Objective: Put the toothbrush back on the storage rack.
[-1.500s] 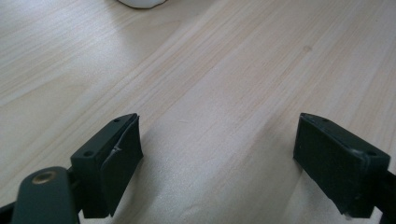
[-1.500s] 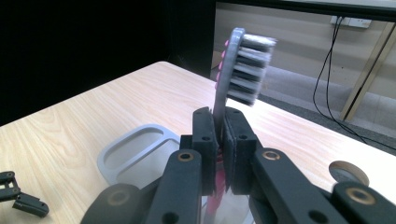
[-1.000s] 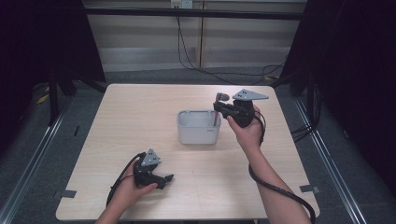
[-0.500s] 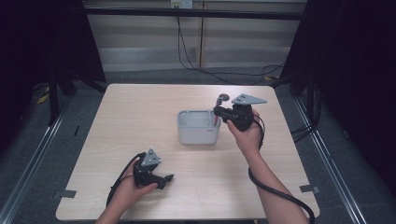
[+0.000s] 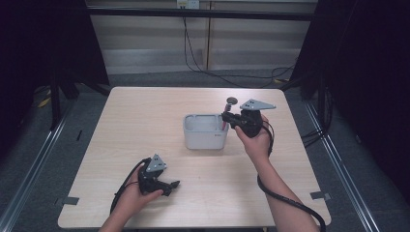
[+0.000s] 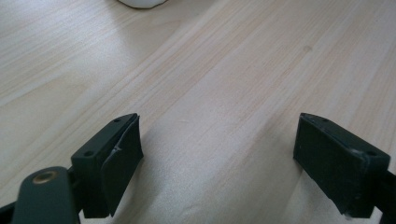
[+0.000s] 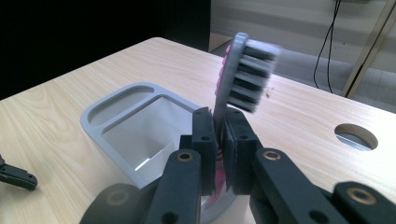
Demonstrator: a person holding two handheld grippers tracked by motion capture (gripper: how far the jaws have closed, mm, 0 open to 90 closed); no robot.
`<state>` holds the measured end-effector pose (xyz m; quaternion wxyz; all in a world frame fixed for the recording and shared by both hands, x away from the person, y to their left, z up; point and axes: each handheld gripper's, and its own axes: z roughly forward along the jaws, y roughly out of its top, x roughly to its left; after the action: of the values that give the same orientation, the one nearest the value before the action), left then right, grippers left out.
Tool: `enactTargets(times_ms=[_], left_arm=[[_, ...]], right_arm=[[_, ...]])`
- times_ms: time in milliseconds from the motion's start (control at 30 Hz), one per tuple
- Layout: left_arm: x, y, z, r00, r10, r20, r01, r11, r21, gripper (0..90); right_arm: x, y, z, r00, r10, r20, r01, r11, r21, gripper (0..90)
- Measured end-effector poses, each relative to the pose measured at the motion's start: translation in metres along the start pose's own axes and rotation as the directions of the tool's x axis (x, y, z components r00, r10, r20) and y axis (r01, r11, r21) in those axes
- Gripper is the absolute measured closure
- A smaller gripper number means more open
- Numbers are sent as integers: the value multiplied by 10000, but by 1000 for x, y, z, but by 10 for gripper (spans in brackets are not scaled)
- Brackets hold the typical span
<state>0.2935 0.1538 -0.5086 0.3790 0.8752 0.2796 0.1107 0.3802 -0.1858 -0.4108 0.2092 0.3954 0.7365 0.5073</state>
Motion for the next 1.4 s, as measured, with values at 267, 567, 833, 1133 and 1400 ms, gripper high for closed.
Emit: enactTargets(times_ms=[267, 567, 833, 1133, 1400], left_arm=[[0, 0, 0, 10000, -5, 3, 5, 10000, -4, 149], [0, 0, 0, 10000, 0, 3, 0, 10000, -1, 149], [0, 0, 0, 10000, 6, 1, -6, 10000, 3, 148], [0, 0, 0, 10000, -2, 4, 2, 10000, -1, 149], [0, 0, 0, 10000, -4, -9, 4, 10000, 0, 149]], right_arm=[[-2, -3, 1, 10000, -8, 39, 7, 10000, 75, 840], [-3, -5, 3, 9999, 9, 103, -11, 9999, 151, 840], [-3, -7, 4, 10000, -30, 50, 29, 9998, 186, 839], [-3, -6, 6, 10000, -60, 29, 59, 9997, 241, 829], [-6, -5, 8, 9997, 15, 261, -20, 9997, 225, 787]])
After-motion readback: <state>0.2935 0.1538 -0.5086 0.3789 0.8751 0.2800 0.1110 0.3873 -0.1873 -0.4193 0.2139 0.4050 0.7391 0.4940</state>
